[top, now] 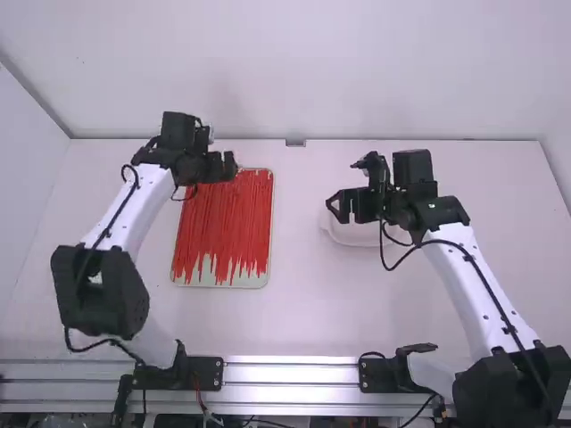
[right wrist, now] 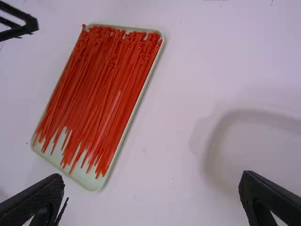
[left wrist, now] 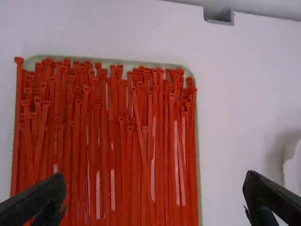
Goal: Fasten the cable tie
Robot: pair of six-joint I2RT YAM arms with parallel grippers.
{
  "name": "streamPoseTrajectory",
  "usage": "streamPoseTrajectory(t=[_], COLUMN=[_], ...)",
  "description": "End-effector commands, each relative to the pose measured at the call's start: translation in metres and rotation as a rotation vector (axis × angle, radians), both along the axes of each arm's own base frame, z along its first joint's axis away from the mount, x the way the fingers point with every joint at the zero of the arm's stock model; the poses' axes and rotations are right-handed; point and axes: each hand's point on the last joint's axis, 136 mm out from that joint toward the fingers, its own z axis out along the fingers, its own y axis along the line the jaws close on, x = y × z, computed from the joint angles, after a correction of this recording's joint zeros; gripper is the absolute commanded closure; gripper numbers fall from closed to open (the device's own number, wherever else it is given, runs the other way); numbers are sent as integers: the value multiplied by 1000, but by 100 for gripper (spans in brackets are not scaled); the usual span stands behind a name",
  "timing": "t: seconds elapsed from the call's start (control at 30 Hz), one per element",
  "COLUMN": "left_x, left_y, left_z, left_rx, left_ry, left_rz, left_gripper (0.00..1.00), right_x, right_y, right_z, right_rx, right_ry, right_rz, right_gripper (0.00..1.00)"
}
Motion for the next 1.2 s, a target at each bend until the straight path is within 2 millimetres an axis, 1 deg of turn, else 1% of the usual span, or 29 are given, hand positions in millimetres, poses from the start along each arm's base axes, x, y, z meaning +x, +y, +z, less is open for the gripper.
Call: streamPoseTrajectory(t=[0.0, 0.03, 0.07, 0.1, 0.13, 0.27, 0.37, 0.4, 0.5, 0.53, 0.6, 0.7, 0.83, 0.87, 0.93, 1.0, 1.03, 1.13, 1.17], left_x=[13, 20, 22, 32, 32, 51, 60, 61, 65, 65, 66, 65, 65, 63, 61, 57, 56, 51, 50], left_y=[-3, -3, -2, 2, 2, 3, 2, 2, -4, -4, -4, -4, -2, -2, -2, -4, -5, -5, -5], left_z=[-6, -13, -15, -27, -28, -51, -67, -68, -81, -81, -90, -94, -104, -110, -116, -130, -131, -146, -147], left_rx=[14, 18, 21, 40, 42, 46, 46, 46, 19, 19, 21, 21, 32, 31, 30, 33, 35, 62, 65], left_ry=[-5, -9, -10, -15, -16, -28, -28, -28, -17, -17, -3, 6, 23, 39, 56, 94, 98, 138, 141], left_rz=[-14, -11, -8, 13, 16, 20, 20, 20, -1, -1, 0, 0, 6, 5, 3, -1, -3, 2, 2], left_gripper=[1, 1, 1, 1, 1, 1, 1, 1, 1, 1, 1, 0, 8, 10, 12, 17, 18, 22, 23], right_x=[6, 6, 6, 6, 6, 4, 5, 5, 4, 4, 3, 3, 2, 1, 1, 0, 0, 2, 2], right_y=[1, 2, 2, 3, 3, 8, 10, 10, 15, 15, 18, 19, 23, 25, 24, 25, 25, 23, 23], right_z=[16, 15, 15, 12, 12, 5, 1, 0, -6, -6, -9, -10, -12, -11, -12, -12, -12, -12, -12], right_rx=[10, 12, 12, 12, 12, 5, -12, -16, -42, -42, -62, -79, -104, -102, -102, -101, -101, -100, -100], right_ry=[-44, -41, -38, -28, -27, -9, -2, 0, 6, 6, 6, 3, -7, -7, -6, -4, -4, -4, -4], right_rz=[6, 5, 4, 4, 4, 24, 23, 22, 25, 25, 29, 28, 32, 37, 37, 39, 40, 33, 32], right_gripper=[1, 1, 1, 1, 1, 1, 1, 1, 1, 1, 1, 1, 1, 1, 1, 0, 1, 1, 1])
